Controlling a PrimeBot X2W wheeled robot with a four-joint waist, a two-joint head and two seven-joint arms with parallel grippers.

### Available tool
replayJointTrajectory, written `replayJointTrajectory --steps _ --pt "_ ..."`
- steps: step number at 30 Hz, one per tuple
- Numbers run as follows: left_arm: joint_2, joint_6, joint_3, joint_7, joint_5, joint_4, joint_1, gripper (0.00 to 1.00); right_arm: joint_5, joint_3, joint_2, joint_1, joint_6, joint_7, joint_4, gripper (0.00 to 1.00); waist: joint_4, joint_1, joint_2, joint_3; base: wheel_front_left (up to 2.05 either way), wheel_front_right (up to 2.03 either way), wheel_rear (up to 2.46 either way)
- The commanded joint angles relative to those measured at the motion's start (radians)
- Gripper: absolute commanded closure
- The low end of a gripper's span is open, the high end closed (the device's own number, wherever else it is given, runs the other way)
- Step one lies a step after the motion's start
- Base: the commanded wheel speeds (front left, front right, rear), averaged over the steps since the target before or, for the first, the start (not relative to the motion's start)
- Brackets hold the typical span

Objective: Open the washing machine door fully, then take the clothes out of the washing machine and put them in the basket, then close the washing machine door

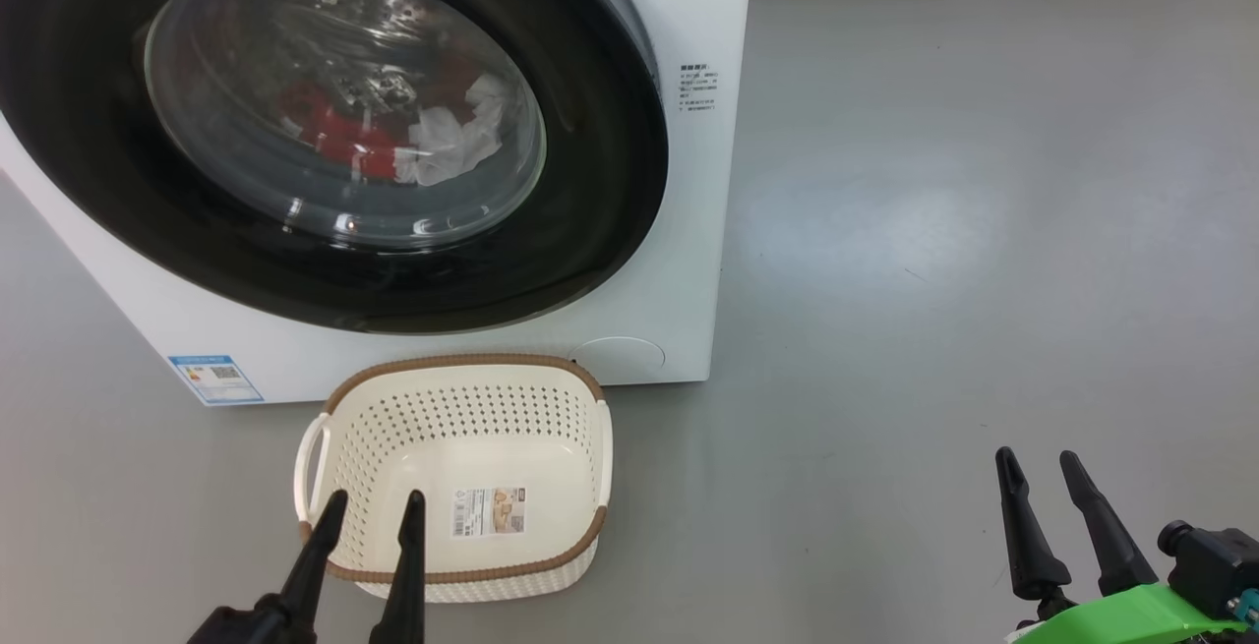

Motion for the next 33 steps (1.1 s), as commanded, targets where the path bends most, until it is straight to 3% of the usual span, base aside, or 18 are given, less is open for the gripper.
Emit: replayJointTrajectory --steps 1,12,33 --pt "0.008 0.012 0.029 -0.019 0.037 -0.032 -0.017 0.0 -0.035 0.016 -0.015 -0.008 -0.001 -0.018 -0.032 0.0 0.0 -0.0001 0.0 0.001 0.0 0.0 0.0" --pt "0.009 0.015 0.032 -0.047 0.139 -0.035 -0.016 0.0 -0.127 0.003 -0.014 0.002 -0.001 -0.045 -0.044 0.0 -0.002 -0.0001 0.0 0.005 0.0 0.0 0.0" --pt "0.009 -0.005 0.042 -0.047 0.103 -0.011 -0.01 0.0 -0.102 -0.037 -0.001 0.01 -0.001 -0.045 -0.052 0.0 -0.002 -0.0001 0.0 -0.009 0.0 0.0 0.0"
